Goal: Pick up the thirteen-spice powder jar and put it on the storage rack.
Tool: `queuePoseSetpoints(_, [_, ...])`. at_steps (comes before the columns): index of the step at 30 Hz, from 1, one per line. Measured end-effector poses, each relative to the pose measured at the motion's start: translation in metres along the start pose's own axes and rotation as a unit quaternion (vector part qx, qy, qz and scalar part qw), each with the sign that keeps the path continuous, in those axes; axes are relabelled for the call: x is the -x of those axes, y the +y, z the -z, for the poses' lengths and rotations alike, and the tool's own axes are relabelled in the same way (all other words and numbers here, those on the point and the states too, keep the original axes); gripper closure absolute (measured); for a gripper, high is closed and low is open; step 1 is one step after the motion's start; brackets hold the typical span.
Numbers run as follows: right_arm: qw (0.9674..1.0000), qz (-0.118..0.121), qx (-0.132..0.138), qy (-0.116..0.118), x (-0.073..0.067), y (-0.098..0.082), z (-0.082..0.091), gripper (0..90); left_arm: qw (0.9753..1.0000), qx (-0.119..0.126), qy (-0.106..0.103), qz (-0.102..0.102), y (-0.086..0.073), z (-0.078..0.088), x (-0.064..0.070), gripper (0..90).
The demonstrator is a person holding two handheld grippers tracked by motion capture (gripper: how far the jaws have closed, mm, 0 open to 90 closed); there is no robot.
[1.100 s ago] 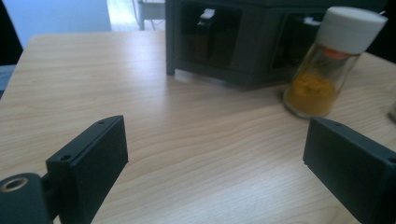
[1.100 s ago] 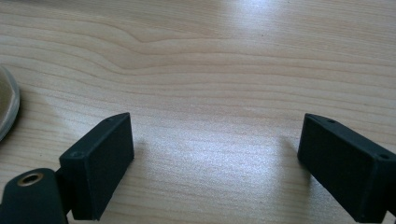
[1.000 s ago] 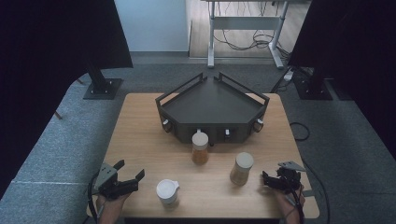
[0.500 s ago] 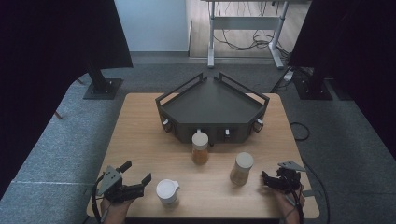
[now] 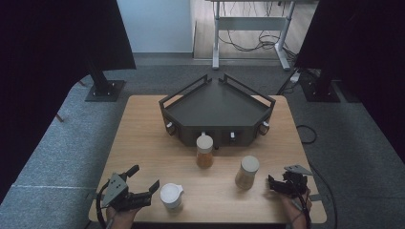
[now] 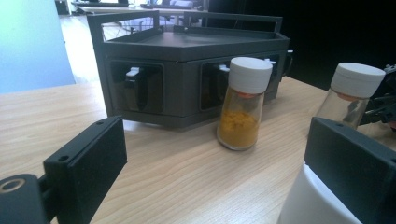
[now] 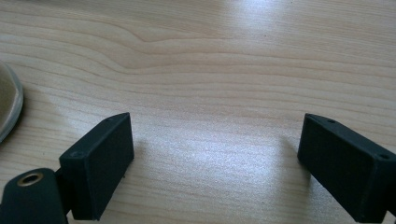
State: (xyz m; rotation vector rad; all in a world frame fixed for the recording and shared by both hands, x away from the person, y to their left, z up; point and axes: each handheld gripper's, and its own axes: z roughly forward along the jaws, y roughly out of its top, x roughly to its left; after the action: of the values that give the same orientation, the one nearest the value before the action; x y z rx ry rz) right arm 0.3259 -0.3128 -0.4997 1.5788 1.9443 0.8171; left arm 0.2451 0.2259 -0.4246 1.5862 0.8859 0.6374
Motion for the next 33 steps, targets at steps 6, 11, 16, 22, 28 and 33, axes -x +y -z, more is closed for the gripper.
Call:
queuePoseSetpoints(6, [1.0000, 0.000, 0.000, 0.000, 0.000, 0.000, 0.000, 9.9, 0.9999, 0.008, -0.014, -0.006, 0.001, 0.000, 0.007, 5.2])
queuePoseSetpoints(11, [1.0000, 0.000, 0.000, 0.000, 0.000, 0.000, 0.000, 9.9, 0.9996, 0.012, -0.024, -0.009, 0.002, 0.000, 0.015, 5.2])
queuePoseSetpoints(16, [1.0000, 0.001, 0.000, 0.001, 0.000, 0.000, 0.000, 9.9, 0.9993, 0.015, -0.032, -0.015, 0.003, 0.001, 0.021, 5.3])
queuePoseSetpoints(22, [1.0000, 0.003, 0.000, 0.002, 0.000, 0.000, 0.000, 9.9, 0.9988, 0.018, -0.040, -0.021, 0.001, 0.002, 0.028, 5.3])
queuePoseSetpoints(28, [1.0000, 0.005, 0.000, 0.004, 0.000, 0.000, 0.000, 9.8, 0.9982, 0.022, -0.052, -0.022, -0.001, 0.001, 0.033, 5.3])
queuePoseSetpoints(33, [1.0000, 0.005, 0.000, 0.004, 0.000, 0.000, 0.000, 9.8, 0.9977, 0.023, -0.058, -0.026, -0.003, 0.000, 0.039, 5.4])
